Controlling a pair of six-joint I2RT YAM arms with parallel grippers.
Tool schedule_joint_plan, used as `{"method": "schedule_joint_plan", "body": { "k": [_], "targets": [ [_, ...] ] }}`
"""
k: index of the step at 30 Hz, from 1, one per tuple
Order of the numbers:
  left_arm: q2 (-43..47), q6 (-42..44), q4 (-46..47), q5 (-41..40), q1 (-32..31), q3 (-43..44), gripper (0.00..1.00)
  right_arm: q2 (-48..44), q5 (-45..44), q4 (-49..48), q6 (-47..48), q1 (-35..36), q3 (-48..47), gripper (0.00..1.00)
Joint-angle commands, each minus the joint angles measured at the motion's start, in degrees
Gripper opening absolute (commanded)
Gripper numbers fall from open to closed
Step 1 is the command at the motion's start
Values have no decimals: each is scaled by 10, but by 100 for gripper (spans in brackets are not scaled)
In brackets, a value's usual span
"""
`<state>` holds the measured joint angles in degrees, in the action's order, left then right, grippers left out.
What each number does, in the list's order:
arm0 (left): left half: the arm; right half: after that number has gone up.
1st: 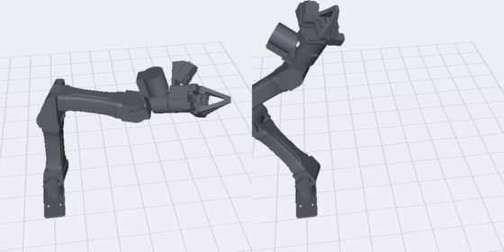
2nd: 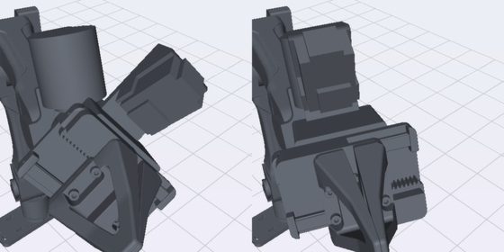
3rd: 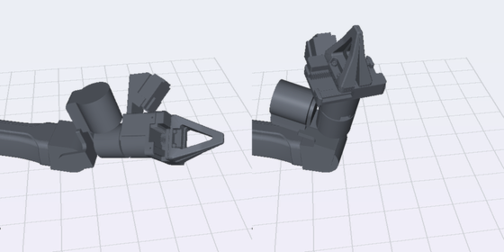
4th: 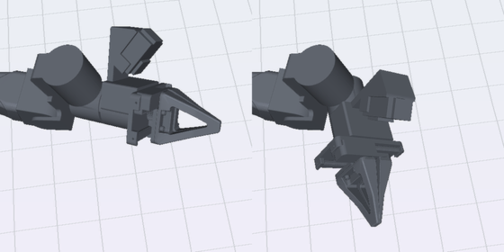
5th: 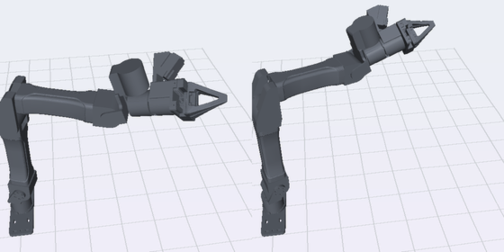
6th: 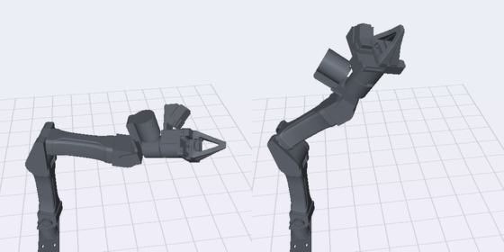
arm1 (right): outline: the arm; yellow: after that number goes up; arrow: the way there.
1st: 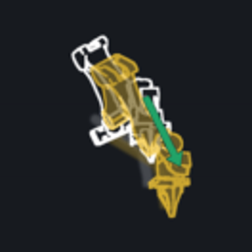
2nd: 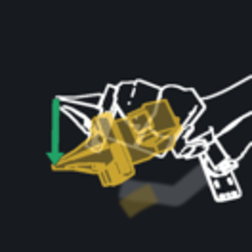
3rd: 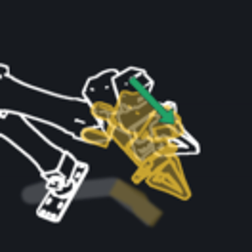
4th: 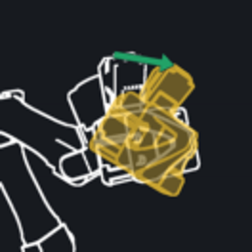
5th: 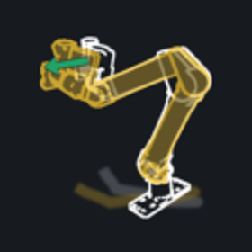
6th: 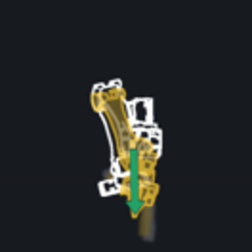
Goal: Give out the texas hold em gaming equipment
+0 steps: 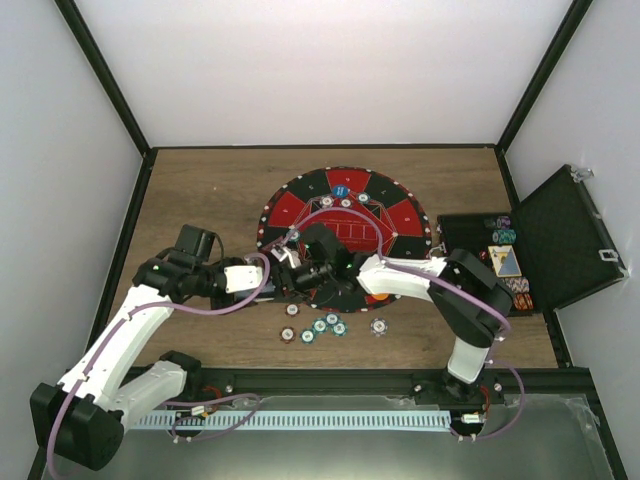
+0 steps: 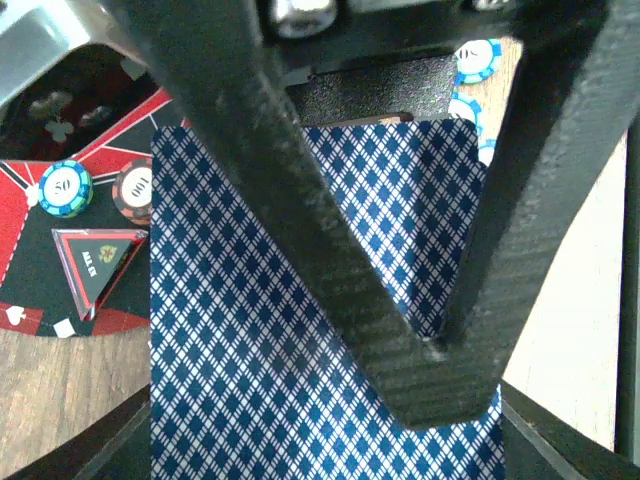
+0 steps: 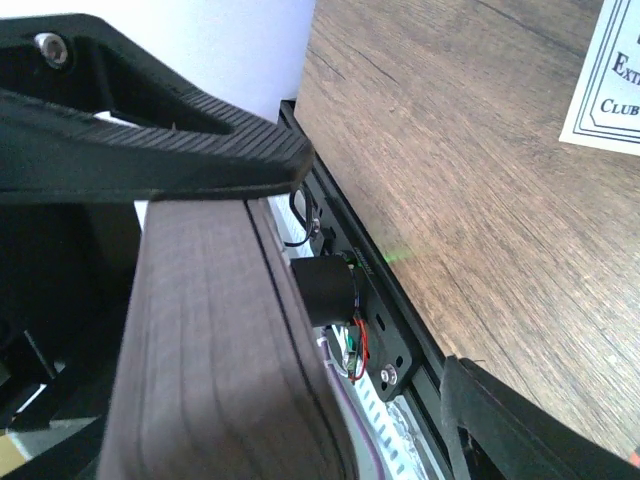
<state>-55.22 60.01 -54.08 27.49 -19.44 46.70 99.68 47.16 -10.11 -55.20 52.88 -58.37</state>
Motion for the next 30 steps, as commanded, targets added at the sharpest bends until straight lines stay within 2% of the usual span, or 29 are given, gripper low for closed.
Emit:
{"method": "schedule_joint_plan", "body": {
  "k": [1,8,16,30],
  "targets": [
    [3,0,4,14,-2,2,12,27,10,-47,-26,10,-36,65],
    [5,3,1,15,-2,-2,12,36,2,-48,-32,8,-31,65],
    [6,4,-1,13,-2,0,12,31,-20,-38,-32,-15,-2,58],
    [4,1,0,12,-1,6,11,-42,-57,18,0,-38,51,49]
  ]
}}
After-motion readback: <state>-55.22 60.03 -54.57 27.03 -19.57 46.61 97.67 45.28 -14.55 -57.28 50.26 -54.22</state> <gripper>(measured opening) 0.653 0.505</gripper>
